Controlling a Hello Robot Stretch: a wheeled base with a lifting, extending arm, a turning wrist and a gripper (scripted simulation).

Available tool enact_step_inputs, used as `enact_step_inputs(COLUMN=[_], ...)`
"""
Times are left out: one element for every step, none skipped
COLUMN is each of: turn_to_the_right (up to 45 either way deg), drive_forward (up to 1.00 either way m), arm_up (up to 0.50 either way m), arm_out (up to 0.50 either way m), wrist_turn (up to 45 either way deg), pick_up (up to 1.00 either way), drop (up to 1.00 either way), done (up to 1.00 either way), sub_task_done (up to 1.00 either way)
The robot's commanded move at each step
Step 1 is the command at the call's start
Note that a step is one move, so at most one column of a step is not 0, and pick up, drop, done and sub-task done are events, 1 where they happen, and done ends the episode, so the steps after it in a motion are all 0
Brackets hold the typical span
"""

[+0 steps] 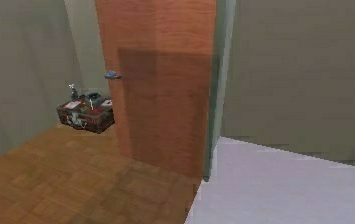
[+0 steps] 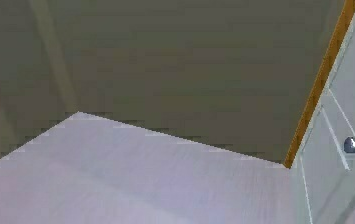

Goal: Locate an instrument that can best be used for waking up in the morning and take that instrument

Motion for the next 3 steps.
enact_step_inputs(turn_to_the_right=[45.0,33.0,0.0], drive_forward=[0.0,0.0,0.05], arm_up=[0.0,0.0,0.0], arm_out=[0.0,0.0,0.0], wrist_turn=[0.0,0.0,0.0], pick_up=[0.0,0.0,0.0], drop=[0.0,0.0,0.0], done=[0.0,0.0,0.0], sub_task_done=[0.0,0.0,0.0])
